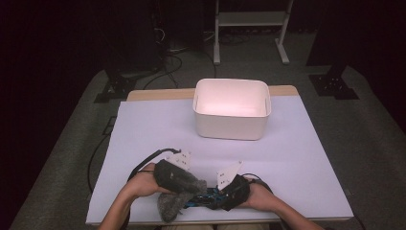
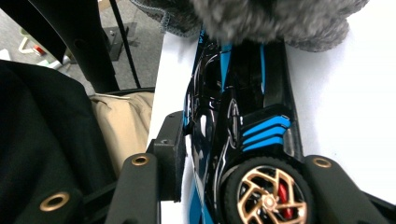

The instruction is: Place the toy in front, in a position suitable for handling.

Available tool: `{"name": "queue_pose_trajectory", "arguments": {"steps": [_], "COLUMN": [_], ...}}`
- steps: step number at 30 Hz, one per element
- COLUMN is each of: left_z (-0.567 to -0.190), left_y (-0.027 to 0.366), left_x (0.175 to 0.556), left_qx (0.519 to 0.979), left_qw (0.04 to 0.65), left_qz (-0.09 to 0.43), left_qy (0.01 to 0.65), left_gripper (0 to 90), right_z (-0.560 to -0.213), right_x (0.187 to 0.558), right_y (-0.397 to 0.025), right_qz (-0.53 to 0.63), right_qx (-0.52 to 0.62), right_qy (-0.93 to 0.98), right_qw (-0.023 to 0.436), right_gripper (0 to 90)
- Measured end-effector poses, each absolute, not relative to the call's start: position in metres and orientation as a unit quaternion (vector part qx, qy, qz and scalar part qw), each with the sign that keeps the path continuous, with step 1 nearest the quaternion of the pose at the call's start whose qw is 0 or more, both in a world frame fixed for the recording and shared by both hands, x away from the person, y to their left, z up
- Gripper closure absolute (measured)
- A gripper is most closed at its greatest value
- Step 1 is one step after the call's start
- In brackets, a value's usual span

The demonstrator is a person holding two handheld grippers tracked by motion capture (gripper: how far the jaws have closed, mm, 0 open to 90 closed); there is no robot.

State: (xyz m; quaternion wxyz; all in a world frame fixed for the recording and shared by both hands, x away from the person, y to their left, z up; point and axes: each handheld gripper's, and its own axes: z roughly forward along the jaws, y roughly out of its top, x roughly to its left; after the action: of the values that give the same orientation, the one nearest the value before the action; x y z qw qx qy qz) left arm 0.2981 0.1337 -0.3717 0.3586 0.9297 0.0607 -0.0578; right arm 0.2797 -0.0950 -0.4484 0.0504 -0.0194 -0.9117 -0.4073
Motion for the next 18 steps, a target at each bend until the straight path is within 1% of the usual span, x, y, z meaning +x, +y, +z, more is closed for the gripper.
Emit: {"name": "queue_pose_trajectory", "arguments": {"steps": [3, 4, 10, 11, 13, 16, 18], "left_z": [-0.366, -0.361, -0.355, -0.355, -0.356, -0.356, -0.357], "left_y": [0.141, 0.148, 0.156, 0.155, 0.148, 0.139, 0.137], "left_x": [0.301, 0.303, 0.311, 0.312, 0.314, 0.317, 0.318], "left_qx": [0.925, 0.922, 0.928, 0.929, 0.934, 0.941, 0.941], "left_qw": [0.369, 0.378, 0.361, 0.359, 0.348, 0.33, 0.329], "left_qz": [-0.048, -0.043, -0.021, -0.022, -0.015, -0.008, -0.009], "left_qy": [0.069, 0.075, 0.089, 0.091, 0.085, 0.081, 0.08], "left_gripper": [76.6, 76.7, 76.6, 76.5, 76.4, 76.4, 76.4], "right_z": [-0.448, -0.448, -0.443, -0.44, -0.439, -0.44, -0.442], "right_x": [0.279, 0.281, 0.296, 0.301, 0.307, 0.311, 0.313], "right_y": [-0.095, -0.097, -0.104, -0.103, -0.102, -0.099, -0.098], "right_qz": [-0.407, -0.41, -0.413, -0.41, -0.409, -0.399, -0.397], "right_qx": [-0.02, -0.028, -0.036, -0.034, -0.027, -0.027, -0.025], "right_qy": [-0.912, -0.911, -0.91, -0.911, -0.912, -0.916, -0.917], "right_qw": [0.037, 0.021, -0.004, -0.017, -0.023, -0.025, -0.025], "right_gripper": [56.2, 56.3, 56.3, 56.2, 56.2, 56.1, 56.2]}}
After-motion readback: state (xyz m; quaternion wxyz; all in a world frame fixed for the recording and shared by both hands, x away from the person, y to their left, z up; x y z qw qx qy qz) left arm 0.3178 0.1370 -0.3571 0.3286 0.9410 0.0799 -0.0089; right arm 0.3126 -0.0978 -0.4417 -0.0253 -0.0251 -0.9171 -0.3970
